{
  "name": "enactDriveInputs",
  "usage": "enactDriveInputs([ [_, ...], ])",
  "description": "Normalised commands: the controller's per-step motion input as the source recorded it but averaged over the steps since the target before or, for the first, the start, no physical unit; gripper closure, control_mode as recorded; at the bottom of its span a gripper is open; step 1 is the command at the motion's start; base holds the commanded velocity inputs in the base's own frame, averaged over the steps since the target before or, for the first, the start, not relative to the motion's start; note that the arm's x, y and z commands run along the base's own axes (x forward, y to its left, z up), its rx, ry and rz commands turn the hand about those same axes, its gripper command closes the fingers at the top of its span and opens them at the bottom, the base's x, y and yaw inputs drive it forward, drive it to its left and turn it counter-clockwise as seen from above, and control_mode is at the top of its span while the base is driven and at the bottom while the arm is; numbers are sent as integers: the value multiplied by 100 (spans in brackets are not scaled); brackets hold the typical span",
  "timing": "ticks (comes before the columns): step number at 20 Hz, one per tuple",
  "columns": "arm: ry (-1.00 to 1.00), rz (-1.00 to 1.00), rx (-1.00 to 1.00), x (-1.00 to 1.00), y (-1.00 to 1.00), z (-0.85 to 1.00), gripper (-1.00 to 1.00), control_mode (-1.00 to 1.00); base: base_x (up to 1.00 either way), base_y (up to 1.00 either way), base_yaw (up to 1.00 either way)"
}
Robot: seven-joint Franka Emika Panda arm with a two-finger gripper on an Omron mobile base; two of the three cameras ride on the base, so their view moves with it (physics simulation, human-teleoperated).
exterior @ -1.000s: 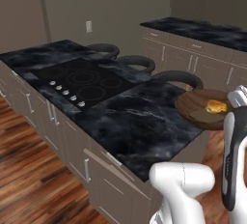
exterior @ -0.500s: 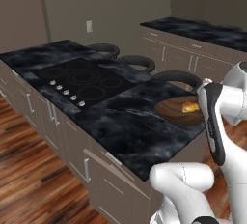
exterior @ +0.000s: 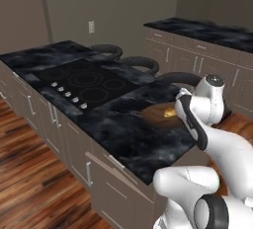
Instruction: Pick up the heated bread from the toaster oven and place it in the bowl. Then move the bread bowl to the dining counter.
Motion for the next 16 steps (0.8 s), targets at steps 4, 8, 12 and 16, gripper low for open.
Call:
enactDriveInputs([
  [4, 0, 3, -2, 100, 39, -79, 100, -100, 0, 0, 0],
  [8, 0, 2, -6, 100, 47, -79, 100, -100, 0, 0, 0],
  [12, 0, 3, -7, 70, 18, -62, 100, -100, 0, 0, 0],
  [16, 0, 2, -1, 14, 0, -12, -100, -100, 0, 0, 0],
])
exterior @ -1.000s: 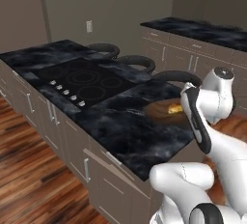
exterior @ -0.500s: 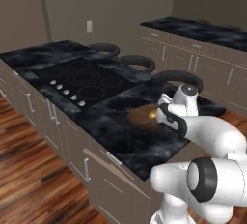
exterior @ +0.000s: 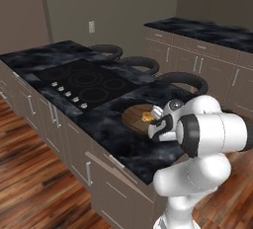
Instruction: Pick up the heated bread from the toaster oven and place it in the bowl. Then move the bread bowl to the dining counter.
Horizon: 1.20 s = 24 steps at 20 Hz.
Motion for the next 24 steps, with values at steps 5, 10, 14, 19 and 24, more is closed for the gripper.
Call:
enactDriveInputs([
  [5, 0, 0, 0, -10, 0, 58, -100, -100, 0, 0, 0],
  [10, -3, 0, 0, -40, 0, 100, -100, -100, 0, 0, 0],
  [14, -10, 0, 0, -54, 0, 100, -100, -100, 0, 0, 0],
  [19, -15, 3, 0, -94, 4, 100, -100, -100, 0, 0, 0],
  [24, -24, 11, -2, -100, 33, 94, -100, -100, 0, 0, 0],
])
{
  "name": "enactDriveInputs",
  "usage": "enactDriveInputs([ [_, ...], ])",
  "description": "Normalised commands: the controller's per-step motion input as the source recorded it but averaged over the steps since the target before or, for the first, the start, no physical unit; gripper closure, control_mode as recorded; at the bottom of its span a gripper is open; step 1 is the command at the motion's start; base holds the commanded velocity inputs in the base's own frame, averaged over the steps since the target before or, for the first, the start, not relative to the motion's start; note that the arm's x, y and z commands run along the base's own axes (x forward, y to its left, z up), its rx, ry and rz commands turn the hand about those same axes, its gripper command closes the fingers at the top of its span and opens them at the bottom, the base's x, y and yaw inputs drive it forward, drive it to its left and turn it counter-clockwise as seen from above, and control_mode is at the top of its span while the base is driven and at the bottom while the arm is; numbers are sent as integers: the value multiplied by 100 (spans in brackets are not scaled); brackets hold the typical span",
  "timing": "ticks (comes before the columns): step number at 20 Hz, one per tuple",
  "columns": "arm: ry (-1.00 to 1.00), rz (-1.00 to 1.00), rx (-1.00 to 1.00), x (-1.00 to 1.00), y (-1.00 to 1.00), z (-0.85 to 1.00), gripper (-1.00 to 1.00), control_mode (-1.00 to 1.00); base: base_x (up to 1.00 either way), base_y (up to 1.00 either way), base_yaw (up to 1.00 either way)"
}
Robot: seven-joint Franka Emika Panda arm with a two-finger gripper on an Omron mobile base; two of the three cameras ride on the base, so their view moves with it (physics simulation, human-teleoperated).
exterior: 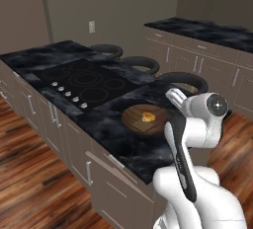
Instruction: Pick up the heated bread from the toaster oven and place it in the bowl. Then move the bread bowl to the dining counter.
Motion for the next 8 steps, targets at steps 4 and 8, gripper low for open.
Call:
enactDriveInputs([
  [4, -33, 11, -8, -100, 46, 61, -100, -100, 0, 0, 0],
  [8, -30, 9, -11, -95, 48, 34, -100, -100, 0, 0, 0],
])
